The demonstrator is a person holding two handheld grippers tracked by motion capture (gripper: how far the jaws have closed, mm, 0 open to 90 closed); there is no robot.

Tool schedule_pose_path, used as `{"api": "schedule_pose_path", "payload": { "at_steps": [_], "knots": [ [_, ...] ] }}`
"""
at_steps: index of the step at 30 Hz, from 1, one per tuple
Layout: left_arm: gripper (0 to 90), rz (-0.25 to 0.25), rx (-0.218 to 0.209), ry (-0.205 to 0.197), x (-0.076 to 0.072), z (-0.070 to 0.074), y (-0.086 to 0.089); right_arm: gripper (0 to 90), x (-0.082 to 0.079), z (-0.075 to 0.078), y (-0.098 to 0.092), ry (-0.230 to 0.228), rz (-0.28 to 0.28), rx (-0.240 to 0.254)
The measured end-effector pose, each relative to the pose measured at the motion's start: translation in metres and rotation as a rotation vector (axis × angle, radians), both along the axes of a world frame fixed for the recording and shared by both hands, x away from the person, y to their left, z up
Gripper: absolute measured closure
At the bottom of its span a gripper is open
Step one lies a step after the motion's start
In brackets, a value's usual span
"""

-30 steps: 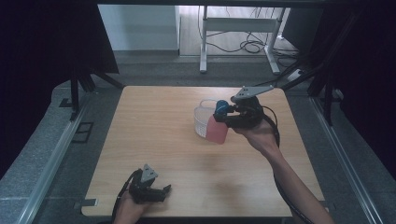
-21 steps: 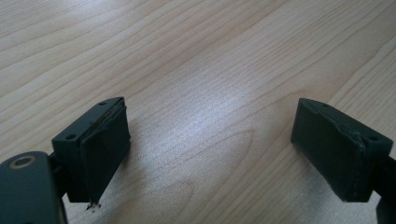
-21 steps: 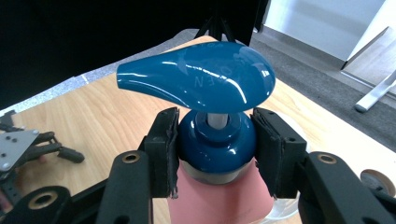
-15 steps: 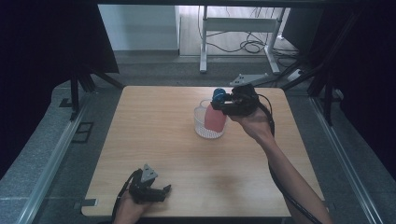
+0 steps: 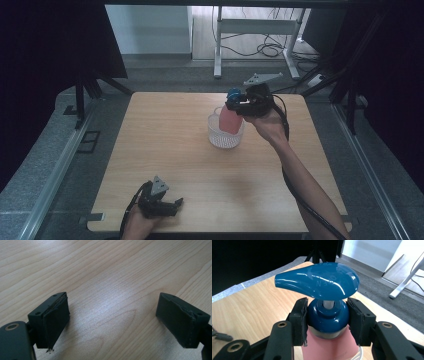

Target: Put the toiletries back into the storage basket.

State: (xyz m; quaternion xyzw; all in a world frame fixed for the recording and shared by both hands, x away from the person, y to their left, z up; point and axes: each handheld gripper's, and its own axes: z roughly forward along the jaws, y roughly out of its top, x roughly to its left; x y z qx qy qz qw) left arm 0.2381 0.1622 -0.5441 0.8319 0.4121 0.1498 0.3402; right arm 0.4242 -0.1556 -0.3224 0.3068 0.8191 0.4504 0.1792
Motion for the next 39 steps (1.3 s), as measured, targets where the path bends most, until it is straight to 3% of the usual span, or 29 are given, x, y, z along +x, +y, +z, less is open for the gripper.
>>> {"api": "schedule_pose_path", "payload": {
  "at_steps": [16, 39],
  "knots": [
    [11.1, 0.0, 0.0, -0.001, 0.0, 0.0, 0.0, 52.7, 0.022, -0.017, 0.005, -0.006, -0.039, -0.013],
    [11.1, -0.002, 0.003, 0.001, 0.0, 0.0, 0.0, 52.7, 0.035, -0.051, 0.016, 0.009, -0.049, -0.046]
  ]
}}
